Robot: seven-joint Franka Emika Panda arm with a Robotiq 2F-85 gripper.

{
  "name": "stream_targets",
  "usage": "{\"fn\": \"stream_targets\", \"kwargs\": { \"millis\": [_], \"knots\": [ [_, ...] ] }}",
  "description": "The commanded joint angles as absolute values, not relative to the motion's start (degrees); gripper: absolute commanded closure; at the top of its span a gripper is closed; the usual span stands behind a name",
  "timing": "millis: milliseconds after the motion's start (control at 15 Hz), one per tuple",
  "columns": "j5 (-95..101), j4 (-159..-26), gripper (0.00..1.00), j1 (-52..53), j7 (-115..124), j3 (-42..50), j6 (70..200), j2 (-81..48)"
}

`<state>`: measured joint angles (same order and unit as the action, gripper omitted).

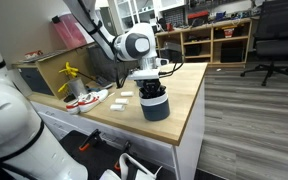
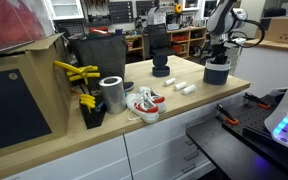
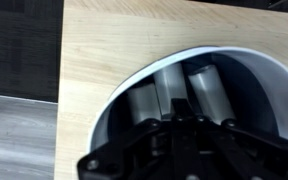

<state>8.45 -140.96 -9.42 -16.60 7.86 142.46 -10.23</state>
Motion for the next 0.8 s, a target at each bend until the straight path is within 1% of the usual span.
{"fn": "stream_targets", "kwargs": {
  "millis": [0,533,600,667,733],
  "knots": [
    [9.2,-138.9,1.0,-9.6,-16.2,8.0,144.8,-14.3],
    [9.9,-138.6,1.0,-9.9,-16.3,8.2,147.8,-16.1],
    [10.4,-138.7,0.93,-9.8,-16.1,8.4,148.7,-16.3],
    [10.8,-138.9,0.88,-9.8,-16.2,8.5,149.3,-16.5],
    [11.3,-139.0,0.7,-9.8,-16.2,8.6,149.9,-16.6]
  ]
}}
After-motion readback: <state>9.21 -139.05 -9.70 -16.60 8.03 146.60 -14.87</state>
